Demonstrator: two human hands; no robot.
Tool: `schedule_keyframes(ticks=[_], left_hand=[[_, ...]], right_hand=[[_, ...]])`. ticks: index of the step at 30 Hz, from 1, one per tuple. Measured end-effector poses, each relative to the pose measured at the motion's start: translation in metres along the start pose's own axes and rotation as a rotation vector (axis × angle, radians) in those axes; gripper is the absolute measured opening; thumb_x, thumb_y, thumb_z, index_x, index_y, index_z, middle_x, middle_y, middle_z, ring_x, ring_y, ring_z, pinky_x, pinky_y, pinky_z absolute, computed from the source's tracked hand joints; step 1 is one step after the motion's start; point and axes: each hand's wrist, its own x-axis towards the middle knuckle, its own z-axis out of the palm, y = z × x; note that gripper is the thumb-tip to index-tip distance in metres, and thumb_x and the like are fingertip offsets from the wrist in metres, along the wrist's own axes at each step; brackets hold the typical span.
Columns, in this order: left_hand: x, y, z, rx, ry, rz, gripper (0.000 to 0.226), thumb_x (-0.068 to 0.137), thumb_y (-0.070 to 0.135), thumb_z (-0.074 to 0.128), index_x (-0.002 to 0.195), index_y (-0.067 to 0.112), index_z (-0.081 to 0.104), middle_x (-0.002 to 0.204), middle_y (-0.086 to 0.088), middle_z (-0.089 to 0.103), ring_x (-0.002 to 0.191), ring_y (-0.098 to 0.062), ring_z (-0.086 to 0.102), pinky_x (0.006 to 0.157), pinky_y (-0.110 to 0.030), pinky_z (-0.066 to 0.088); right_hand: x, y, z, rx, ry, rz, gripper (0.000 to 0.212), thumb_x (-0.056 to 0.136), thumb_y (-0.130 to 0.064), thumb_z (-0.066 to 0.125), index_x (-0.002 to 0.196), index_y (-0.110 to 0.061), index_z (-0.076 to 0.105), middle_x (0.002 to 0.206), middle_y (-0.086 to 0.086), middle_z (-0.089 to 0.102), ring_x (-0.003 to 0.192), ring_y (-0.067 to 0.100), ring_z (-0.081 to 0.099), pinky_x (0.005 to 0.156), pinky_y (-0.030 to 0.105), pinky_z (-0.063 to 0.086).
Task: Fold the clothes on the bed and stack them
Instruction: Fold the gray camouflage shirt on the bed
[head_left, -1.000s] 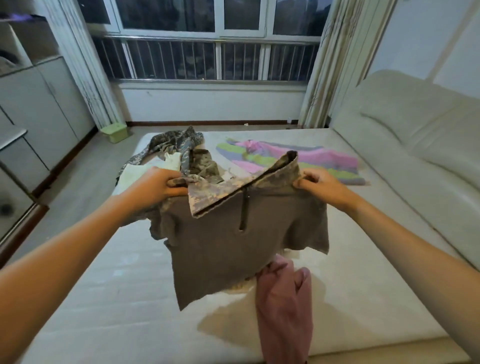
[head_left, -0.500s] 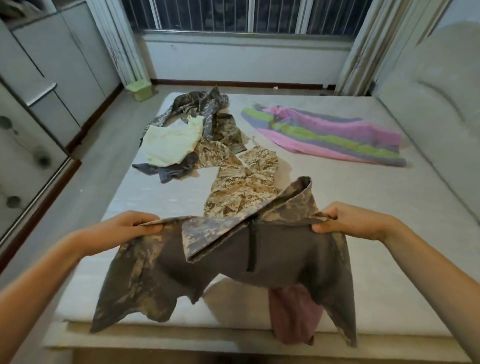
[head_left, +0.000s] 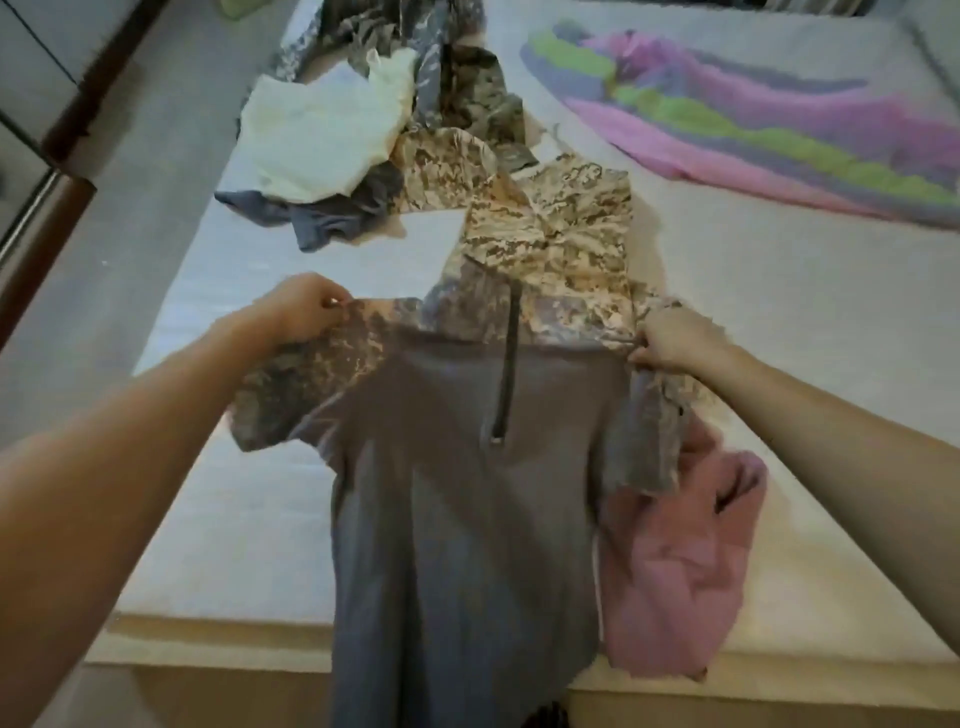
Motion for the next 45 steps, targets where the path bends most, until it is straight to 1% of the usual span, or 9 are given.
schedule_keyframes(ticks=[7, 12, 17, 20, 28, 33, 39, 42, 45], left_hand=[[0.044, -0.040, 0.117, -0.155, 0.229, -0.158, 0.045, 0.092, 0.014, 0.051, 0.136, 0.011, 0.045, 0.131, -0.023, 0.050, 0.118, -0.042, 0.048, 0.099, -0.050, 0.041], [-0.076, -0.071, 0.257, -0.433, 0.019, -0.335, 0.053, 0.089, 0.013, 0.062, 0.136, 0.001, 0.042, 0.132, -0.025, 0.048, 0.122, -0.039, 0.047, 0.102, -0.048, 0.040], [-0.165, -0.092, 0.344, -0.556, 0.011, -0.599, 0.024, 0.078, 0.007, 0.075, 0.094, 0.004, 0.058, 0.086, -0.018, 0.064, 0.084, -0.037, 0.064, 0.072, -0.044, 0.052], [-0.171, -0.097, 0.362, -0.540, 0.091, -0.648, 0.031, 0.076, 0.018, 0.079, 0.074, 0.006, 0.050, 0.065, -0.008, 0.056, 0.059, -0.025, 0.054, 0.053, -0.033, 0.044], [-0.151, -0.111, 0.374, -0.453, 0.007, -0.626, 0.032, 0.090, 0.032, 0.061, 0.080, 0.004, 0.050, 0.073, -0.011, 0.054, 0.073, -0.030, 0.052, 0.060, -0.036, 0.034], [-0.164, -0.124, 0.376, -0.543, 0.063, -0.706, 0.028, 0.090, 0.031, 0.062, 0.088, 0.003, 0.056, 0.081, -0.012, 0.060, 0.078, -0.031, 0.054, 0.064, -0.037, 0.041], [-0.203, -0.133, 0.382, -0.726, -0.411, -0.680, 0.028, 0.071, 0.027, 0.083, 0.088, 0.014, 0.064, 0.081, -0.001, 0.068, 0.076, -0.019, 0.065, 0.059, -0.024, 0.049], [-0.226, -0.142, 0.390, -0.517, -0.679, -0.714, 0.027, 0.069, 0.026, 0.085, 0.072, 0.006, 0.066, 0.070, -0.008, 0.064, 0.072, -0.025, 0.060, 0.060, -0.027, 0.042], [-0.241, -0.151, 0.396, -0.465, -0.644, -0.787, 0.027, 0.085, 0.021, 0.070, 0.094, -0.004, 0.069, 0.092, -0.015, 0.068, 0.090, -0.029, 0.062, 0.073, -0.031, 0.044]], right_hand=[[0.044, -0.021, 0.102, 0.587, 0.324, 0.144, 0.055, 0.091, -0.007, 0.051, 0.144, -0.009, 0.033, 0.148, 0.017, 0.033, 0.132, 0.033, 0.038, 0.107, 0.034, 0.033], [-0.082, -0.021, 0.228, 0.496, 0.731, 0.316, 0.022, 0.077, -0.003, 0.054, 0.097, -0.009, 0.061, 0.082, -0.007, 0.051, 0.094, -0.003, 0.042, 0.094, 0.003, 0.028], [-0.156, -0.022, 0.365, 0.712, -0.166, 0.534, 0.043, 0.084, -0.003, 0.065, 0.122, 0.007, 0.049, 0.115, 0.024, 0.059, 0.111, 0.038, 0.055, 0.091, 0.038, 0.043], [-0.152, -0.028, 0.385, 0.656, -0.145, 0.537, 0.045, 0.083, -0.012, 0.068, 0.120, 0.006, 0.051, 0.117, 0.026, 0.053, 0.113, 0.039, 0.050, 0.092, 0.039, 0.041], [-0.108, -0.039, 0.388, 0.463, -0.055, 0.410, 0.046, 0.087, -0.026, 0.063, 0.123, 0.000, 0.051, 0.120, 0.020, 0.053, 0.112, 0.036, 0.052, 0.089, 0.041, 0.045], [-0.118, -0.017, 0.387, 1.061, -0.117, 0.451, 0.028, 0.093, -0.026, 0.057, 0.108, -0.001, 0.057, 0.110, 0.014, 0.064, 0.106, 0.030, 0.059, 0.077, 0.032, 0.046], [-0.193, -0.005, 0.415, 1.147, -0.716, 0.316, 0.049, 0.076, -0.033, 0.076, 0.120, -0.020, 0.056, 0.111, -0.008, 0.063, 0.091, -0.003, 0.059, 0.072, 0.008, 0.048], [-0.217, -0.008, 0.424, 1.199, -0.670, 0.366, 0.036, 0.090, -0.025, 0.061, 0.122, -0.009, 0.058, 0.116, 0.002, 0.064, 0.090, -0.001, 0.059, 0.068, 0.007, 0.047], [-0.233, -0.007, 0.421, 1.222, -0.612, 0.442, 0.034, 0.098, -0.026, 0.047, 0.126, -0.007, 0.054, 0.113, 0.000, 0.062, 0.090, 0.002, 0.059, 0.067, 0.006, 0.046]])
